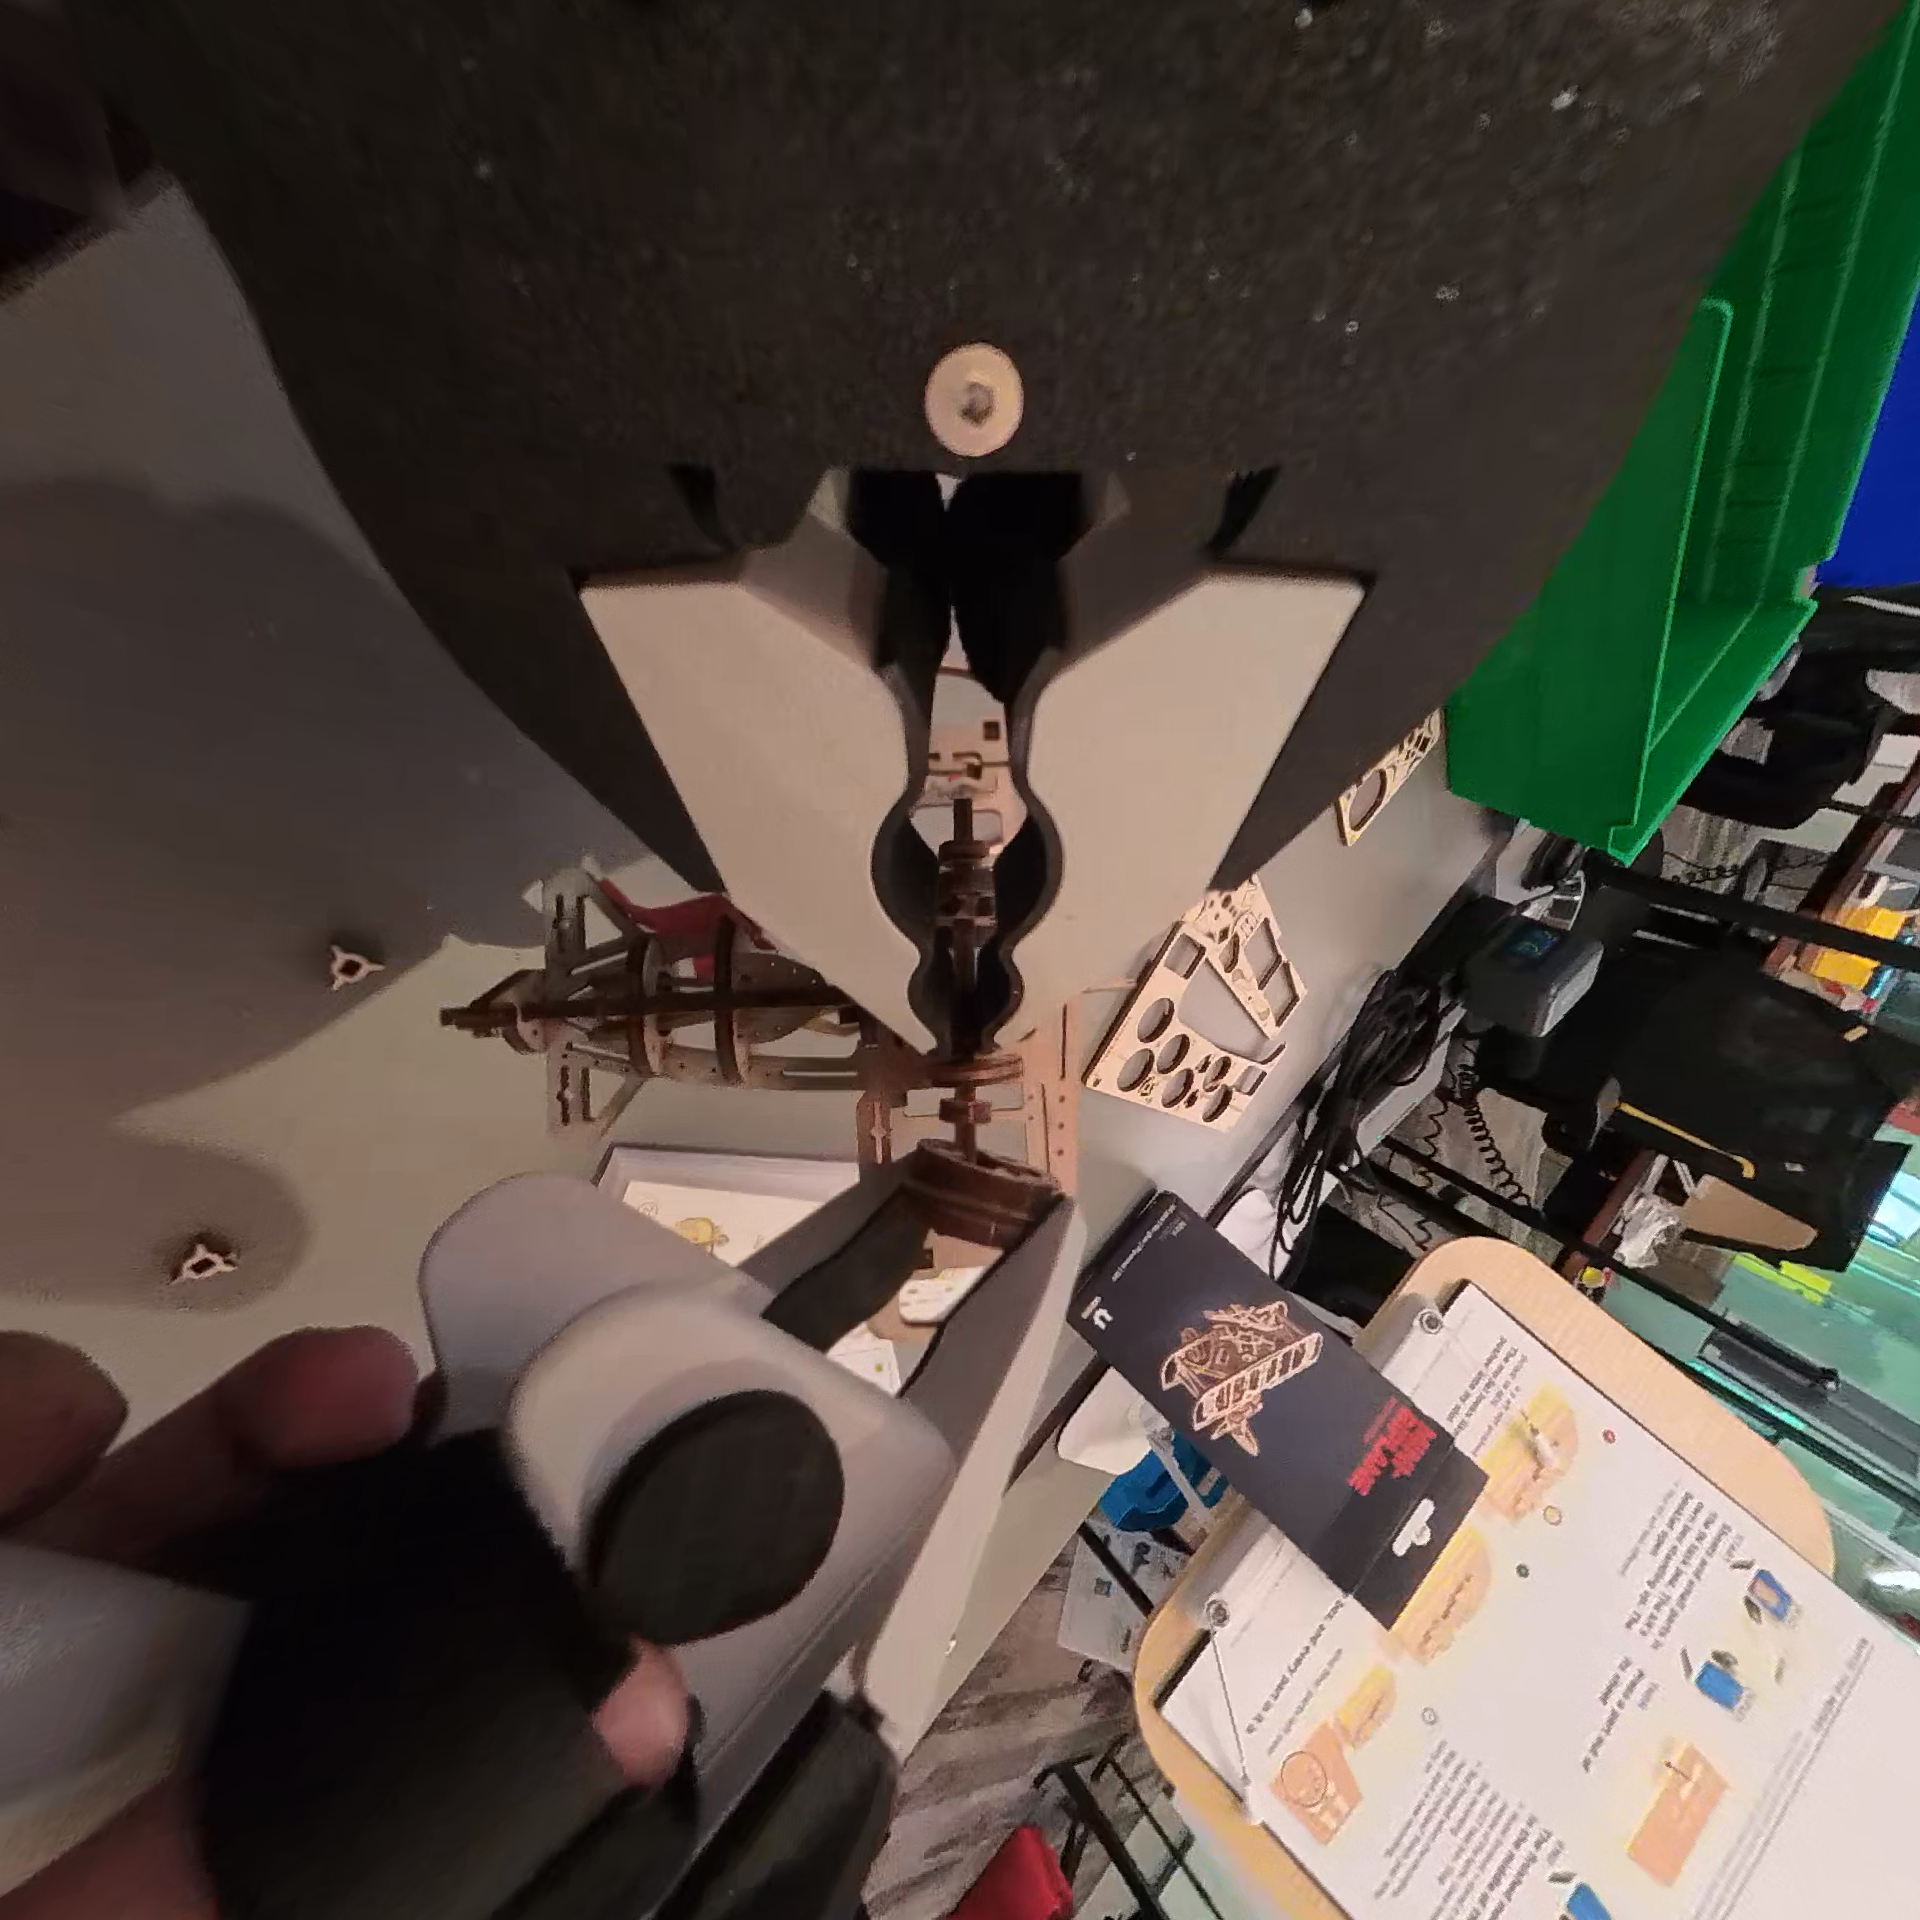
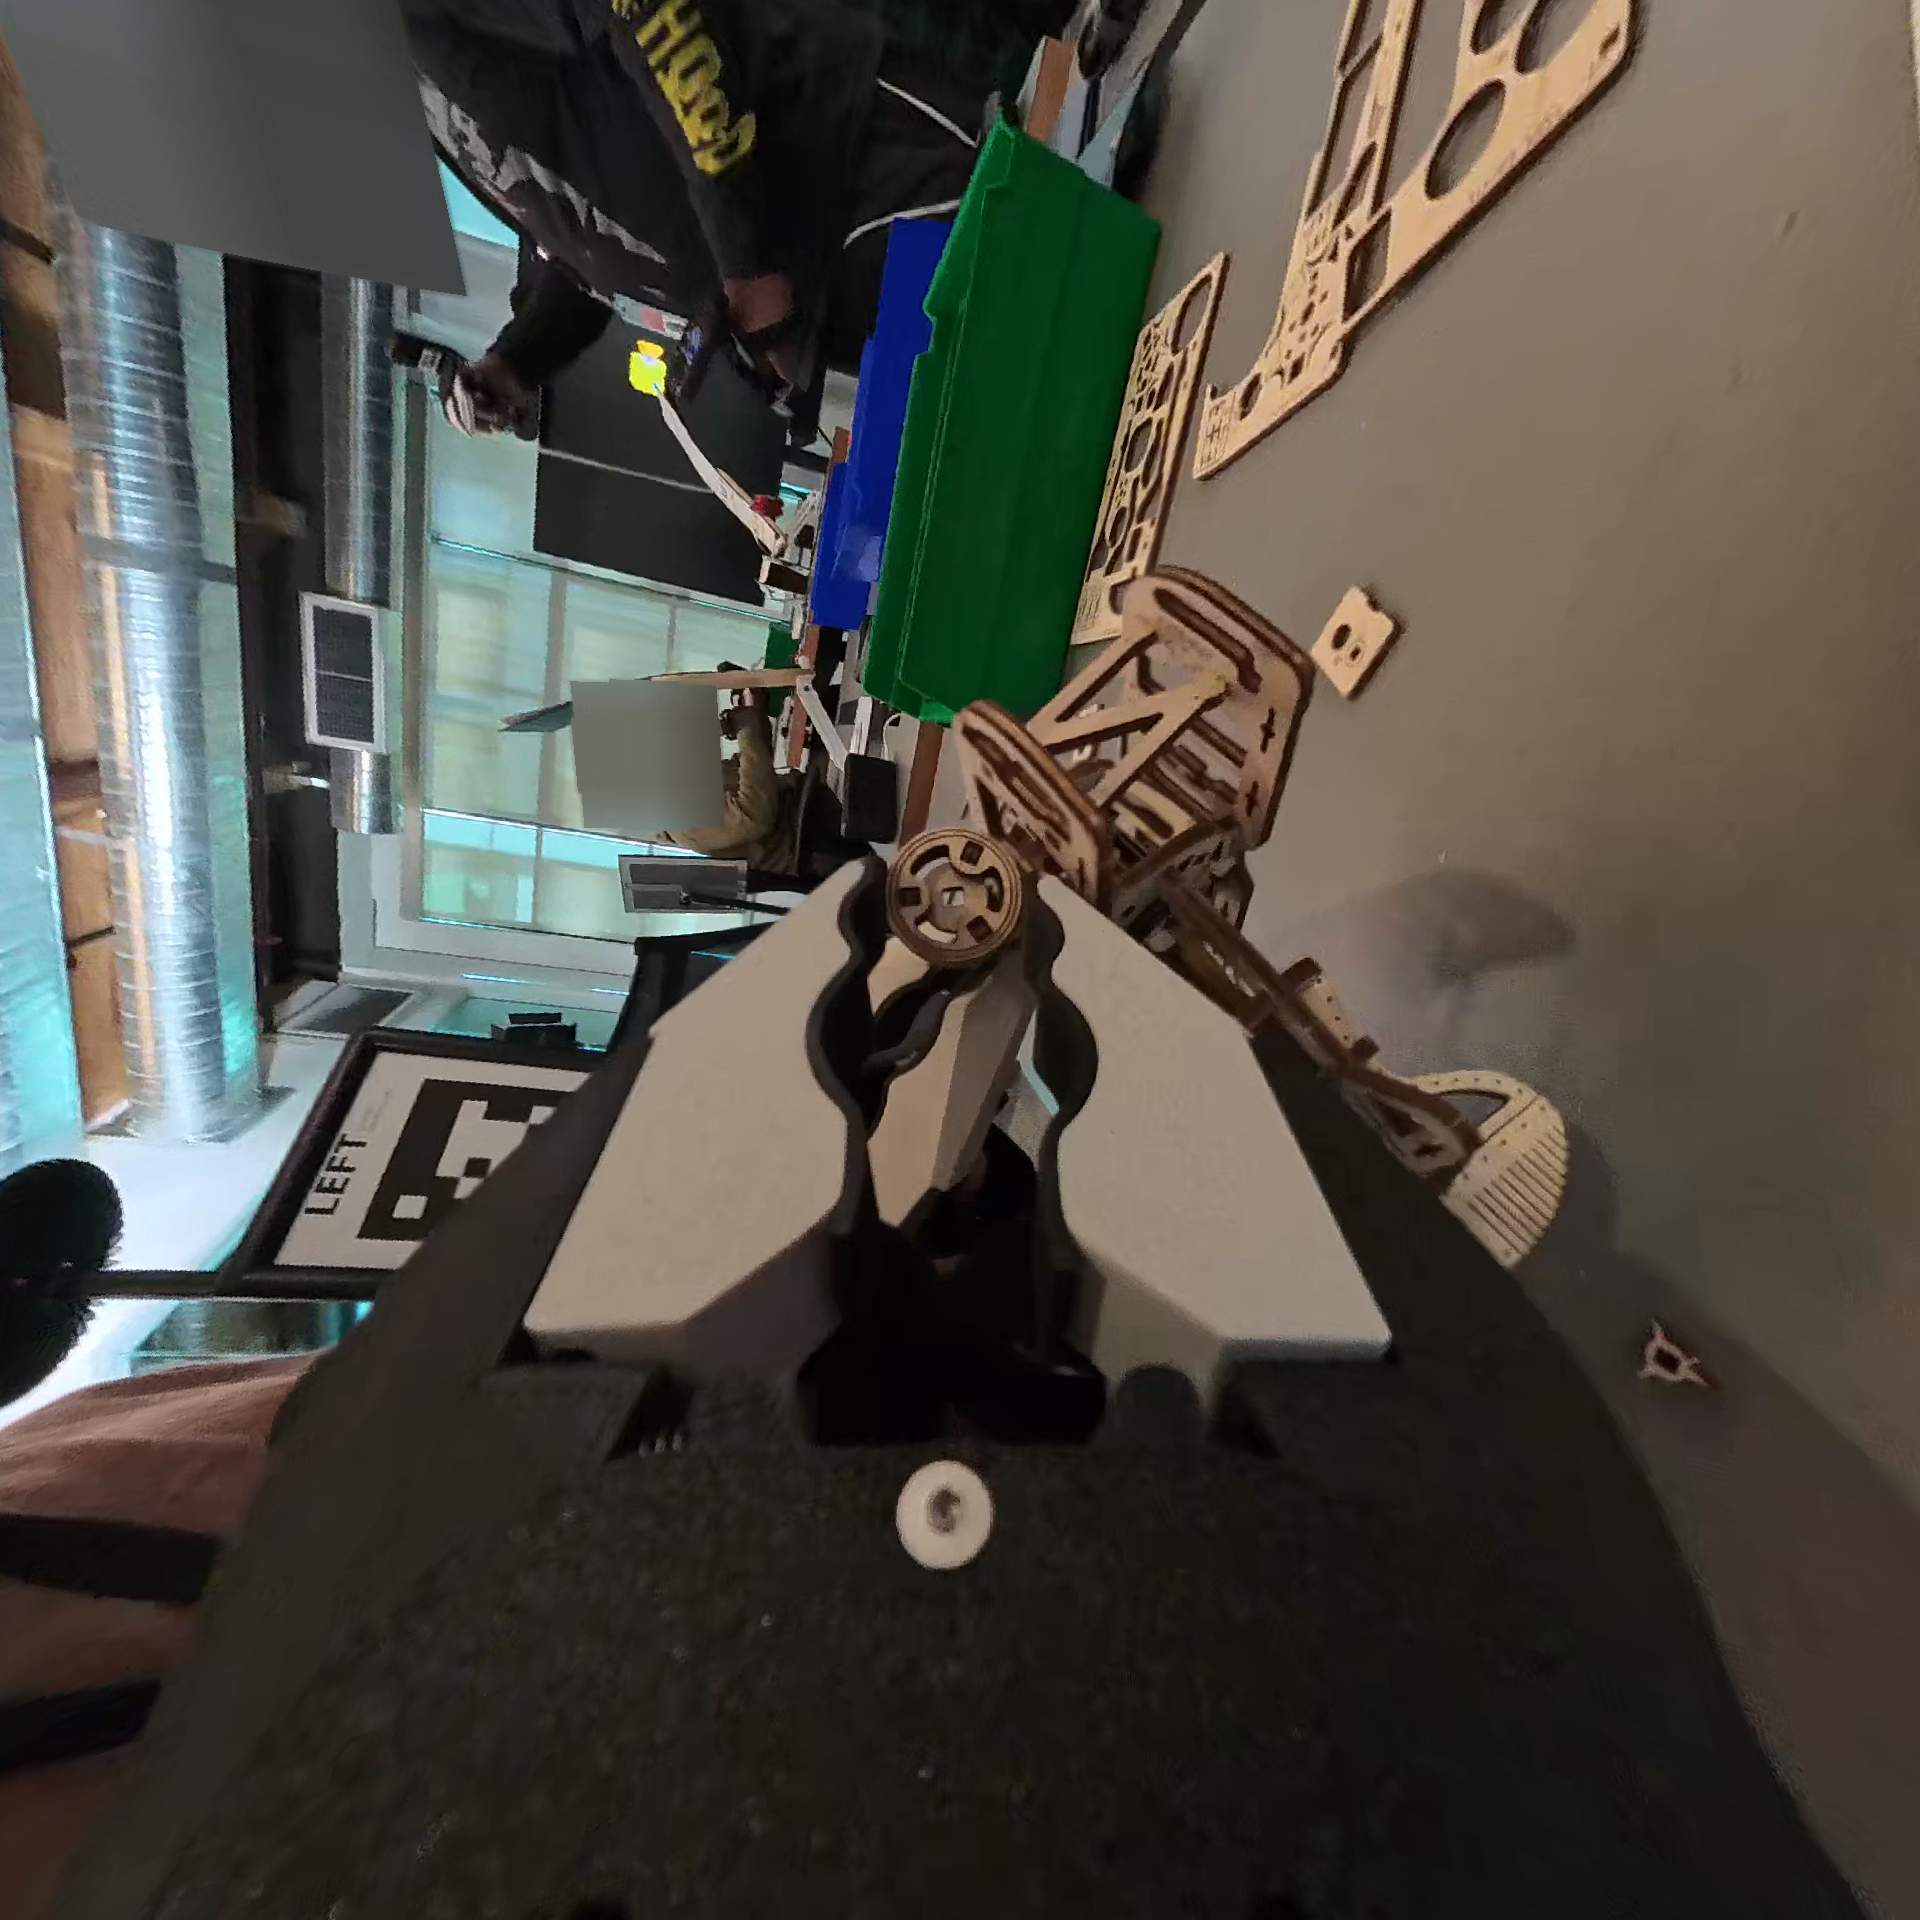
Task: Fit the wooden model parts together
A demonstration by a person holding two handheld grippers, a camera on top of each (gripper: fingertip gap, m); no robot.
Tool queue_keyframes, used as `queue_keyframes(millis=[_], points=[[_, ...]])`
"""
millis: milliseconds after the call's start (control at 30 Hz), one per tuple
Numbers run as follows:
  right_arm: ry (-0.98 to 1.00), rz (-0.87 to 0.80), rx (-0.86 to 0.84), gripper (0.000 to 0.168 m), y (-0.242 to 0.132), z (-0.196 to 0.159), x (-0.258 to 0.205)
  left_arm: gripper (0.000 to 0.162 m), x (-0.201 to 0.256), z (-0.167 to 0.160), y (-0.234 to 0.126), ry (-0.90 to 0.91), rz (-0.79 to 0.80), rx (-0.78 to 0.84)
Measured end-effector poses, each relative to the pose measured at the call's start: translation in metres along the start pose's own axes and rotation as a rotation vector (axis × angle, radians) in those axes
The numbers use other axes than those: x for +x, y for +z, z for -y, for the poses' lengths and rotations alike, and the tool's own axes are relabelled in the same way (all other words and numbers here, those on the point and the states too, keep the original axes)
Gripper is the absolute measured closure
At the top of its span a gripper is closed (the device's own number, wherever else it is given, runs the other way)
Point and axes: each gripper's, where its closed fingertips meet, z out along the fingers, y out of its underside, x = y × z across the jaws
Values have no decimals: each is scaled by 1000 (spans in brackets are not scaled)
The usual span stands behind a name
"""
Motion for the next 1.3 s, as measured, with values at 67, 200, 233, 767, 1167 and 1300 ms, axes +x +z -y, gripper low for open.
queue_keyframes(millis=[67,200,233,767,1167,1300], points=[[23,-6,-16,143,0,-3,3,162,3,-3,-1,6,-1,-15],[17,-37,-51,144,2,-6,6,162,5,-5,-3,17,-8,-23],[9,-38,-60,144,2,-7,6,162,5,-6,-5,8,-14,-22],[-15,27,-200,144,12,-13,7,162,0,-11,-12,8,-26,-32],[45,1,-242,144,16,-16,14,162,1,-18,-10,175,29,-64],[9,-5,-244,144,16,-16,14,162,1,-18,-10,131,2,-60]])
